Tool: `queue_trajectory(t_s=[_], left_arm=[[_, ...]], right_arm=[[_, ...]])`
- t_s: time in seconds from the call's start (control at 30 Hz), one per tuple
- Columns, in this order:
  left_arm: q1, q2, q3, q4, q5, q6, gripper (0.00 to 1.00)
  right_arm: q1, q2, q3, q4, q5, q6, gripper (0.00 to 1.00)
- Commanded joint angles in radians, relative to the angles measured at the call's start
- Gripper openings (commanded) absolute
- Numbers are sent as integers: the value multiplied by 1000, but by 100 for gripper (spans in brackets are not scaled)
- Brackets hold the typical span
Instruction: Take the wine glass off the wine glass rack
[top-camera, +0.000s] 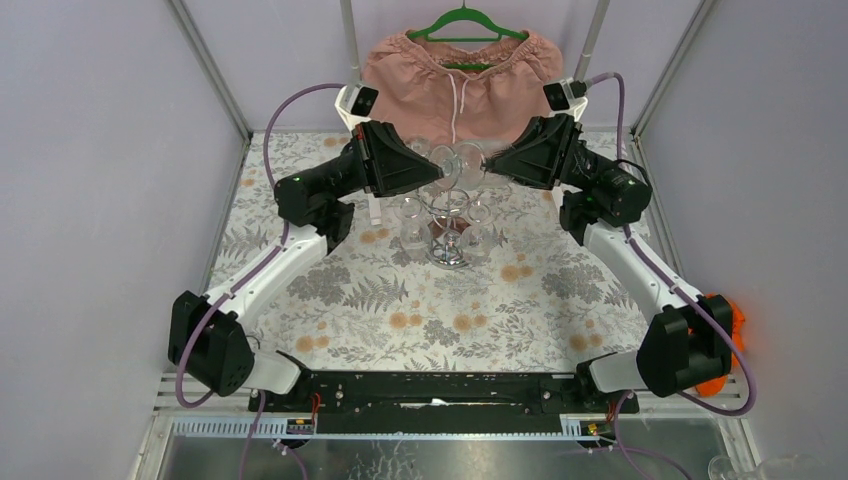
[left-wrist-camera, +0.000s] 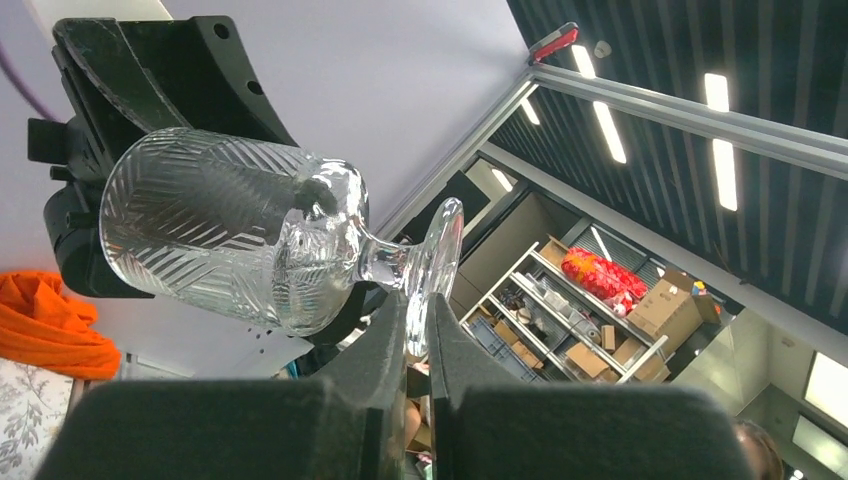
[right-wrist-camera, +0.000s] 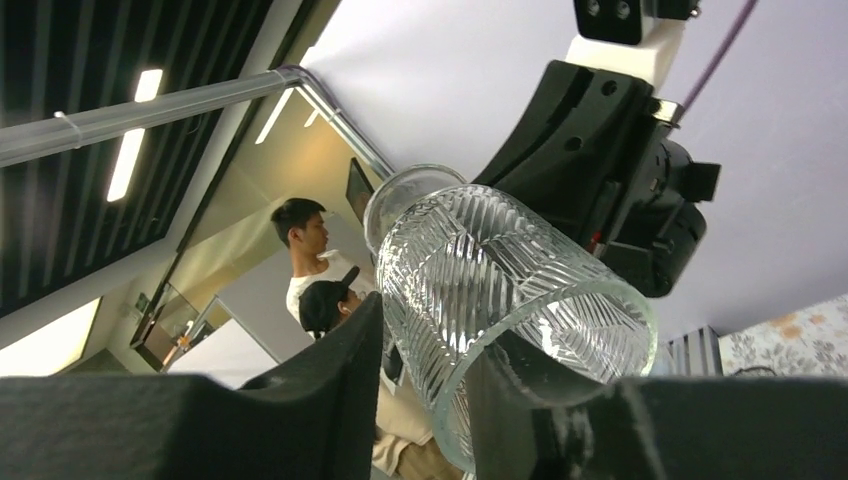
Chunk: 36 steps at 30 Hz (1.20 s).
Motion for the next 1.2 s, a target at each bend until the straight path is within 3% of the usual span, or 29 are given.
queue_trajectory(t_s=[0.0,0.1,0.27,0.4,0.53,0.63,0.9,1.0,1.07,1.1,1.17], left_arm=[[-3,-2,4,97,-7,0,0],[-3,-4,5,81,2,18,0],[-3,-16,5,16,19,71,0],[-3,-26,6,-23,30,107,5],[-3,-38,5,-71,40,150,28],[-3,-56,8,-176,42,222,37],[4,-59,13,-315,43,338,44],[33,-77,35,-534,23,471,47],[61,-100,103,-837,-42,666,48],[72,-107,158,-1097,-106,781,48],[77,-109,284,-1423,-289,982,48]], right_arm=[[35,13,62,205,38,-6,31],[41,20,54,205,54,-8,14],[44,22,48,206,62,-12,0],[44,21,44,205,70,-10,0],[43,7,45,204,78,-18,0],[44,-10,57,173,72,-34,0],[44,-113,40,-2,41,-175,0],[44,-170,32,-157,19,-282,0],[44,-219,30,-333,3,-411,0],[44,-249,28,-476,1,-484,0],[44,-304,37,-693,11,-643,0]])
